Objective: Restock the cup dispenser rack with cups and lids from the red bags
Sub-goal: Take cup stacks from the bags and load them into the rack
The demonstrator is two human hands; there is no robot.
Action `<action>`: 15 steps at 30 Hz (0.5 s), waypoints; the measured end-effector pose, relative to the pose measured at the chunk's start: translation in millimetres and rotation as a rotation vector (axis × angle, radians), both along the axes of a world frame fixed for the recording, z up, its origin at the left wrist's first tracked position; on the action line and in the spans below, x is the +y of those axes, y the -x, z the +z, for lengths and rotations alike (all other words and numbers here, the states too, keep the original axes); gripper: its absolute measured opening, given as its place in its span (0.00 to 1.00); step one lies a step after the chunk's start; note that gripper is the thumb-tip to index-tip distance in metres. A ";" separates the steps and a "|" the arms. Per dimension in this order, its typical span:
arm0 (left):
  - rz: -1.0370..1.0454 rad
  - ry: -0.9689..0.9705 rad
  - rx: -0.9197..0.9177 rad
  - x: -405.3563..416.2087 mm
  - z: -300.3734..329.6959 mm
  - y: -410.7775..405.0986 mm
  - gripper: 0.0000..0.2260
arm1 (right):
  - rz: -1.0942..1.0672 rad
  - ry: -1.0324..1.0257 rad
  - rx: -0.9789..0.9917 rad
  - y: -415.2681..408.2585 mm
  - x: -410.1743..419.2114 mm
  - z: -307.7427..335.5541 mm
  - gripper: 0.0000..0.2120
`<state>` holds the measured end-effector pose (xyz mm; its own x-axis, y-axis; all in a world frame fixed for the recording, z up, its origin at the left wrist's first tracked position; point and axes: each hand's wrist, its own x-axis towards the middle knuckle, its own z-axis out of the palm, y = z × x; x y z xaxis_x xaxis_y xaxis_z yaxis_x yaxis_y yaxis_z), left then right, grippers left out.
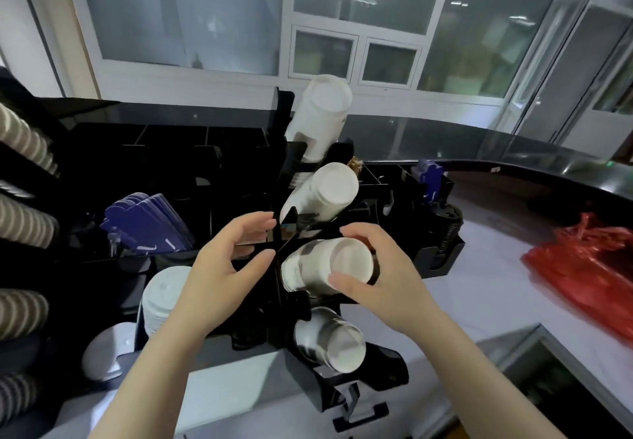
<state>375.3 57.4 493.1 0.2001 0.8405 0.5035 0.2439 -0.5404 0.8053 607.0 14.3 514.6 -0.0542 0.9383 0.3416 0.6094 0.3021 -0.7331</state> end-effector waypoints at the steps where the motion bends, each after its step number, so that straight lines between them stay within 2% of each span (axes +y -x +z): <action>1: 0.000 0.007 -0.004 1.0 -0.9 2.0 0.21 | -0.004 -0.027 -0.028 -0.5 -0.4 1.5 0.25; 6: -0.012 0.038 -0.008 4.8 -3.8 6.3 0.20 | 0.004 -0.020 -0.152 0.5 4.3 9.4 0.23; 15: -0.051 0.052 0.020 10.9 5.5 3.4 0.20 | -0.041 0.039 -0.192 -0.4 3.9 12.7 0.24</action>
